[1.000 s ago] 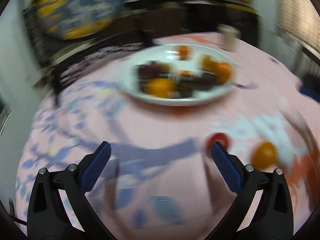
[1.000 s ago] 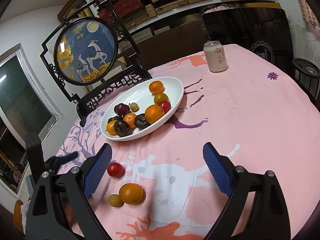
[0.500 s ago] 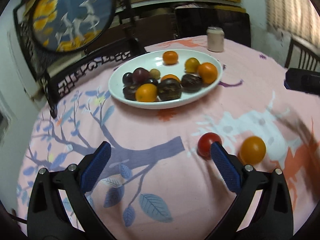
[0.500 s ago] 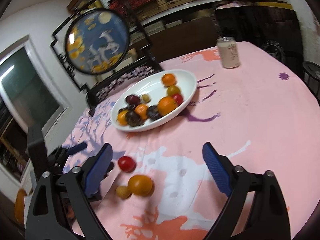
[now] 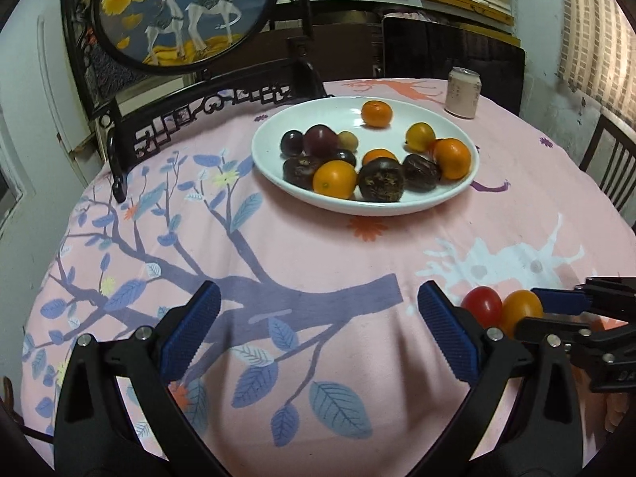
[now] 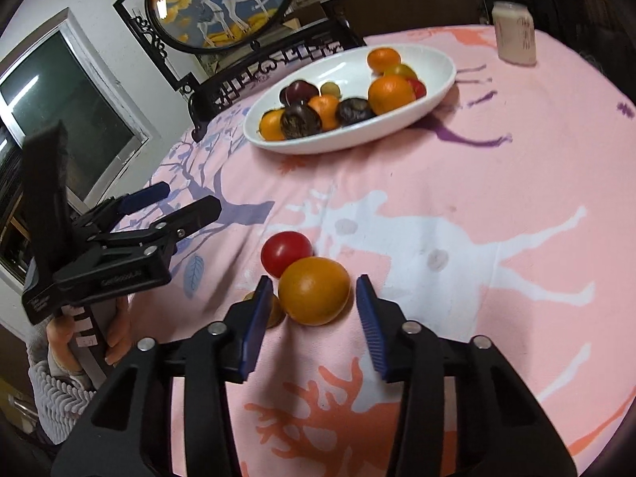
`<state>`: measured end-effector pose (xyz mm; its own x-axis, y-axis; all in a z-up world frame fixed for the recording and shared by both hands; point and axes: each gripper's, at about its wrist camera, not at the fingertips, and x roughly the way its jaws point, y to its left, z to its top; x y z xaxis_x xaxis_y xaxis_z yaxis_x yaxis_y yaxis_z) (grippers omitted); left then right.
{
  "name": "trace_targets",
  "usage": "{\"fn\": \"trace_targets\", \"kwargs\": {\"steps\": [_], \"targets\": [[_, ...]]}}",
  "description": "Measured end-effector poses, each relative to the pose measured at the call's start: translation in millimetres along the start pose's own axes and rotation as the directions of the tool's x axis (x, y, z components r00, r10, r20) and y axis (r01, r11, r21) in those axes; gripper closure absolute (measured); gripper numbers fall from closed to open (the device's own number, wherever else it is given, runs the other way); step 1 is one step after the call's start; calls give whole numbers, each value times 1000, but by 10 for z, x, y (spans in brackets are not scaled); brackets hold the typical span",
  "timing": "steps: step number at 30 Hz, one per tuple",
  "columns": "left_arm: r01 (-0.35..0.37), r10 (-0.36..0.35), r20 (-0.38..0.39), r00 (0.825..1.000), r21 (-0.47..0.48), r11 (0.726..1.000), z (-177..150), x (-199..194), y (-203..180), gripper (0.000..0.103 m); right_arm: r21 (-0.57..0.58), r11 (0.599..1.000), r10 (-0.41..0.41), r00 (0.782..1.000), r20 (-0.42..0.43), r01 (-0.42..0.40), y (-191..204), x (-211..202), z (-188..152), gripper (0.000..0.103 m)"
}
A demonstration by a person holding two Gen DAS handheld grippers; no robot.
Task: Organize fruits
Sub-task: 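Grasp an orange with the right tool while the left tool grasps a red tomato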
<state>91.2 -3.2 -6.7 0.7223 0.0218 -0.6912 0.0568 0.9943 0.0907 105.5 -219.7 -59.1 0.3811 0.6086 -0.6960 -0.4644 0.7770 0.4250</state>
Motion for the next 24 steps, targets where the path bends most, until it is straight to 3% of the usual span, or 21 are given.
{"fn": "trace_targets", "kwargs": {"steps": [6, 11, 14, 17, 18, 20, 24], "targets": [[32, -32, 5, 999, 52, 998, -24, -17, -120, 2, -20, 999, -28, 998, 48, 29, 11, -123, 31, 66], [97, -102, 34, 994, 114, 989, -56, -98, -305, 2, 93, 991, -113, 967, 230, 94, -278, -633, 172, 66], [151, -158, 29, 987, 177, 973, -79, -107, -507, 2, 172, 984, -96, 964, 246, 54, -452, -718, 194, 66], [136, -148, 27, 989, 254, 958, -97, -86, -730, 4, 154, 987, -84, 967, 242, 48, -411, -706, 199, 66], [136, -148, 27, 989, 266, 954, -97, -80, -773, 7, 149, 988, -82, 967, 240, 47, -402, -699, 197, 66], [165, -174, 9, 985, 272, 948, -77, -63, -836, 24, 149, 988, -82, 968, 238, 47, -403, -701, 190, 66], [222, -219, -42, 975, 278, 935, -66, 17, -934, 39, 160, 986, -85, 968, 235, 48, -419, -691, 198, 66]]}}
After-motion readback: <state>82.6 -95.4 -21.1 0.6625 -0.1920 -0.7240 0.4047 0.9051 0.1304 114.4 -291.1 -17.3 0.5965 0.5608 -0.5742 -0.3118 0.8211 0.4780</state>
